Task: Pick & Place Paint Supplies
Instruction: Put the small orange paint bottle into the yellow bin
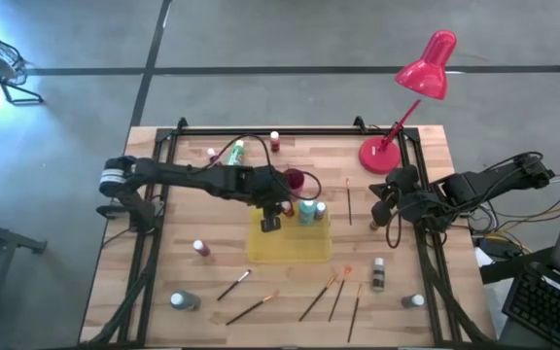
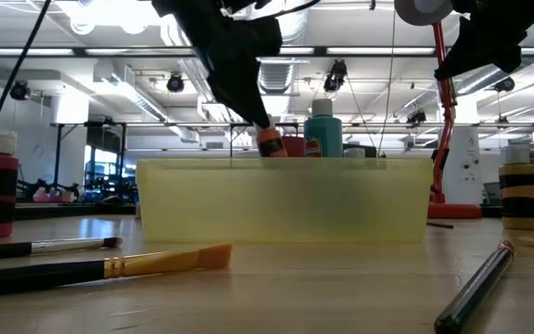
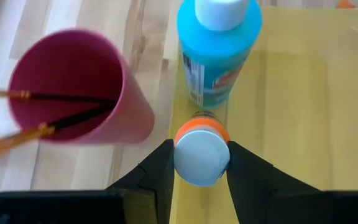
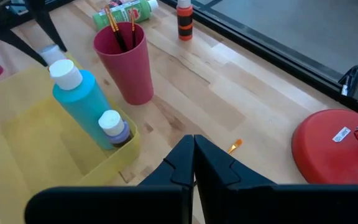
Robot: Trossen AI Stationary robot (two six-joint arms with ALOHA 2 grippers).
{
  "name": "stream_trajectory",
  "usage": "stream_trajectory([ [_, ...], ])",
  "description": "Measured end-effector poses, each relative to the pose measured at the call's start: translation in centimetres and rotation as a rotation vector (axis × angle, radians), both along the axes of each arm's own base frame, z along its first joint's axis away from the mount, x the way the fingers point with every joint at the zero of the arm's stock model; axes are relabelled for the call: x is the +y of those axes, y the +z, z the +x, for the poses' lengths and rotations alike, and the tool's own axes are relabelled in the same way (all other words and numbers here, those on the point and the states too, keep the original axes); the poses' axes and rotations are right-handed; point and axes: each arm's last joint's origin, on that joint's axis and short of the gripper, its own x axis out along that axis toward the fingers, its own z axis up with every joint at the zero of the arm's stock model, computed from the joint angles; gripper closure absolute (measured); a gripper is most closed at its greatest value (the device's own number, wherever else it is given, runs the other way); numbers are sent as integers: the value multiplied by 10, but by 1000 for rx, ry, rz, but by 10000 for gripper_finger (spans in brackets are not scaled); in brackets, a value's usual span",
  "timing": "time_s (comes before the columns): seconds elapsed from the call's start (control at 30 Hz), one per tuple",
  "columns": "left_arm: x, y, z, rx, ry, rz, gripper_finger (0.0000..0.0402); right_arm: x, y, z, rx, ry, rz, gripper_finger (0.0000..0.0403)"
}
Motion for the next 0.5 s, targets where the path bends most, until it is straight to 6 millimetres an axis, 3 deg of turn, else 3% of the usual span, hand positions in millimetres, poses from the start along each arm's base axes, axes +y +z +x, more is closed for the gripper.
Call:
stream_trajectory([
  [0.5,1,-23,21,66,-7,7,278,0,0,0,3,0,-1,394],
])
